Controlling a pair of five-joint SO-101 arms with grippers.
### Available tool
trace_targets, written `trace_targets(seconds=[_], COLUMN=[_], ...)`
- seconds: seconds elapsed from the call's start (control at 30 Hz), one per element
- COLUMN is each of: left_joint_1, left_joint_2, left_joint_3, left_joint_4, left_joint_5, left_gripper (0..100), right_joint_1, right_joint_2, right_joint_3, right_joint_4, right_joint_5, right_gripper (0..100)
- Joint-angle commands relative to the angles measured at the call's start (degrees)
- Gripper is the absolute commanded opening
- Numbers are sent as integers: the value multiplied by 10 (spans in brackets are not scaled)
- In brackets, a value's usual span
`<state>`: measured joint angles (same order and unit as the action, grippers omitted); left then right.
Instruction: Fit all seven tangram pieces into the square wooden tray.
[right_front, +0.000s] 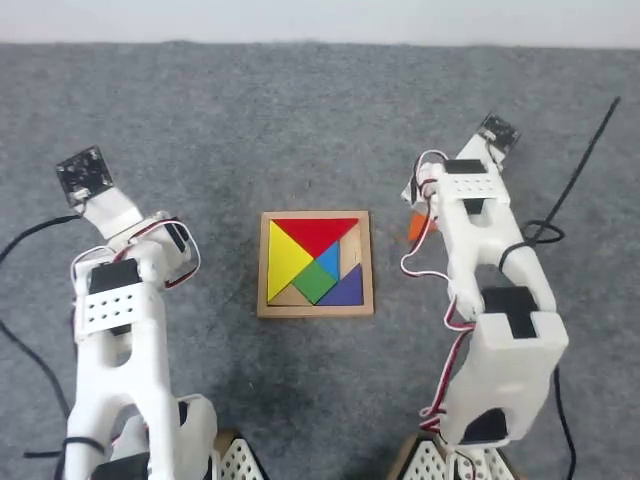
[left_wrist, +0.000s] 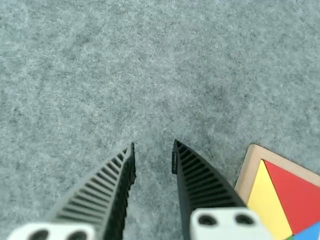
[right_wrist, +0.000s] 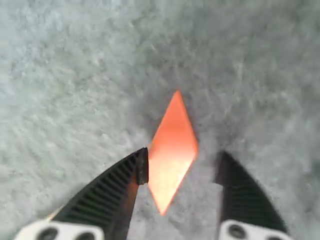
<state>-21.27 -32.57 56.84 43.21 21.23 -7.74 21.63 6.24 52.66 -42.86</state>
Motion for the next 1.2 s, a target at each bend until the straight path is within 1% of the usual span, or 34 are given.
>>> trace_targets(seconds=[0.0, 0.13, 0.3, 0.4, 0.53, 0.63, 0.7, 0.83, 0.9, 1.0, 1.1, 1.17], left_joint_1=[4, 4, 5, 5, 5, 5, 5, 5, 5, 5, 5, 5], left_joint_2=[-24, -24, -24, -24, -23, -22, -22, -22, -22, -22, -22, -22], left_joint_3=[-7, -7, -7, -7, -7, -7, -7, -7, -7, -7, -7, -7], left_joint_4=[-16, -16, -16, -16, -16, -17, -17, -17, -17, -17, -17, -17], left_joint_5=[5, 5, 5, 5, 5, 5, 5, 5, 5, 5, 5, 5], left_gripper=[127, 127, 127, 127, 127, 127, 127, 127, 127, 127, 127, 127], right_joint_1=[-15, -13, -11, -11, -11, -10, -10, -7, 3, 26, 46, 58], right_joint_2=[22, 76, 119, 138, 144, 139, 130, 116, 115, 110, 109, 109], right_joint_3=[-65, -114, -209, -246, -257, -262, -266, -265, -265, -267, -294, -316], right_joint_4=[8, 28, 132, 178, 201, 214, 225, 230, 230, 246, 286, 315], right_joint_5=[-9, -9, -9, -7, 50, 91, 129, 198, 245, 343, 471, 531], right_gripper=[253, 188, 86, 70, 66, 23, 6, 7, 8, 9, 9, 8])
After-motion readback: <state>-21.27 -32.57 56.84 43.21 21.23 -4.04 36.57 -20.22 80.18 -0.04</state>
